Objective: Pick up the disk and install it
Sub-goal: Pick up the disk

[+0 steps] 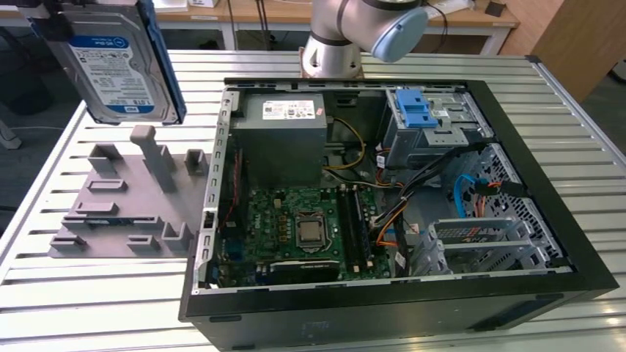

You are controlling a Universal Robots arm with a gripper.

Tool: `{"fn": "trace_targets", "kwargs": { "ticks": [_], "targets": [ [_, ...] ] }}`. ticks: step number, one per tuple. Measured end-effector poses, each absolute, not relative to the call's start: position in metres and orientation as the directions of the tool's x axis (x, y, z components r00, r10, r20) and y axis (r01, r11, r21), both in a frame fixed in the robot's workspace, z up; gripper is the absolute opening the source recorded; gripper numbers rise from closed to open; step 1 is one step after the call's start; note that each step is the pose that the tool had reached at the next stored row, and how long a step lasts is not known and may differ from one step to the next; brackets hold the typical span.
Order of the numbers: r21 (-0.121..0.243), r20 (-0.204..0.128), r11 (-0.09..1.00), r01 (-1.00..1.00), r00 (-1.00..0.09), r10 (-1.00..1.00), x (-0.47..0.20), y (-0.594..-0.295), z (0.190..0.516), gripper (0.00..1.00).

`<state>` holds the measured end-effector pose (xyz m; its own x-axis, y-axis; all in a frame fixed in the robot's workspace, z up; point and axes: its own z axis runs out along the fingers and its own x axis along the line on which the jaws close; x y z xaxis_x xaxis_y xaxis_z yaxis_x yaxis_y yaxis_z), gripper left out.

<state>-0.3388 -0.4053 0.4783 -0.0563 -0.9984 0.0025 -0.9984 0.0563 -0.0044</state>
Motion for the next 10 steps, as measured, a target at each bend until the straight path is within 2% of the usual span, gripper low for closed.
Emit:
{"fn": "trace_targets", "kwargs": {
  "ticks": [10],
  "targets": [
    [-0.004,0.003,0.056,-0.998,-0.056,-0.998,-0.318,-0.412,0.478,0.36]
  ]
}}
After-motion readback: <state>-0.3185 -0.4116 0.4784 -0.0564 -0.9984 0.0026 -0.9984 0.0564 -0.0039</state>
